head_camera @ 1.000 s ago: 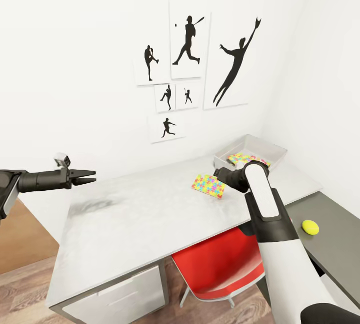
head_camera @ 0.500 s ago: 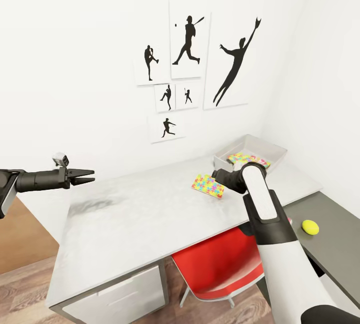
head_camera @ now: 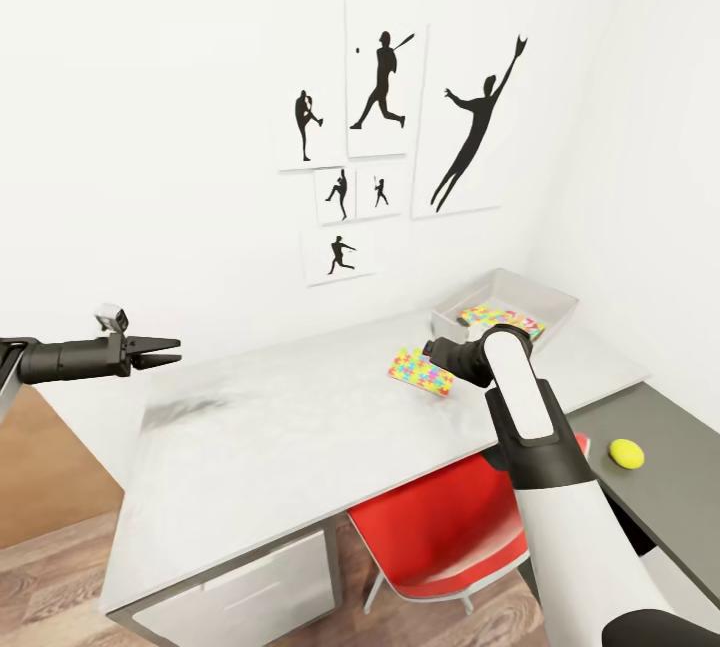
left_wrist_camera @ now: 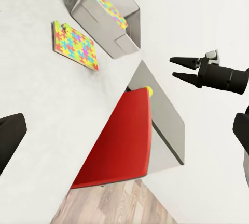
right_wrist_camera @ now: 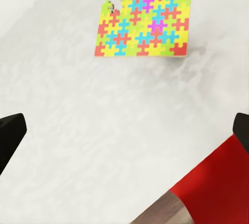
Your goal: Put all the toys in the child's room - the three board games (two on the bed and one on the table), the two jigsaw puzzles on the table, and the tennis ball on the table - inside the toy box on the table in the child's room.
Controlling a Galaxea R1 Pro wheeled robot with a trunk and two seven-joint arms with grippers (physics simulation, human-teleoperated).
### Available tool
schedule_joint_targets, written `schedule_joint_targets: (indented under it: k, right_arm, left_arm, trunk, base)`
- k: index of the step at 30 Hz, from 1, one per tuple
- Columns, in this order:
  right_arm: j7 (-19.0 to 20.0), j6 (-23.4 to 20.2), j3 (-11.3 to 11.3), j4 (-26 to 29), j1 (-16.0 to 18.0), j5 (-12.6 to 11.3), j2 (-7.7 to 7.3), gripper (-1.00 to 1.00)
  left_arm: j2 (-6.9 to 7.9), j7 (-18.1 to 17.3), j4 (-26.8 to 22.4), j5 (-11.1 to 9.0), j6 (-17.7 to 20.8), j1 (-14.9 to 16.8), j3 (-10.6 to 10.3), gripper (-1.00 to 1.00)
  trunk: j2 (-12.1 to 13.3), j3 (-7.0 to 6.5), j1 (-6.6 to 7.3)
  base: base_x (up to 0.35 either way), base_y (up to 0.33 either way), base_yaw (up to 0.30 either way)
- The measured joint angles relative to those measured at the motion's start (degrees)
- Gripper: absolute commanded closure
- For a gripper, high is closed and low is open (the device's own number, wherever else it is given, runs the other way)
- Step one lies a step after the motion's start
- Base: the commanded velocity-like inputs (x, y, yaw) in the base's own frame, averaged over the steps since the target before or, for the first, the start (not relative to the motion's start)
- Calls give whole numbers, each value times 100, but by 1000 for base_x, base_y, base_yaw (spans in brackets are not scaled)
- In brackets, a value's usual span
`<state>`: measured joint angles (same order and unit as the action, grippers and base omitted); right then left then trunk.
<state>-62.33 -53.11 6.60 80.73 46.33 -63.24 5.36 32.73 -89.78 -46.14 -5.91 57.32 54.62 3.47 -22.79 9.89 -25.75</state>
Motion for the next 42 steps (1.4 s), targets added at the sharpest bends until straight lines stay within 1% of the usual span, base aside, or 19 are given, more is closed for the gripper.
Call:
schedule_joint_targets:
  k: [14, 18, 27, 33, 42]
  right_arm:
    - [0, 9, -6, -1, 2, 9, -1, -100]
    - [-8, 123, -10, -28, 20, 7, -1, -100]
    - [-25, 241, -11, -60, 50, -1, 0, -100]
    - [-27, 251, -11, -59, 53, 0, 0, -100]
    - [-38, 251, -3, -45, 53, 3, 0, -100]
  left_arm:
    - [10, -1, -17, -3, 0, 1, 0, -100]
    - [14, -1, -19, -4, 0, 1, 0, -100]
    - [84, 0, -30, -8, 0, 1, 7, -100]
    - [82, 0, -110, -14, 0, 0, 1, -100]
    - [82, 0, -139, -16, 0, 0, 0, -100]
  trunk:
    - [0, 2, 0]
    - [0, 24, 0]
    - [0, 93, 0]
    - [0, 112, 1]
    - [0, 115, 0]
  base:
    - [8, 160, -5]
    - [46, 108, -104]
    - [6, 13, -128]
    - [46, -4, -32]
    - [98, -94, -3]
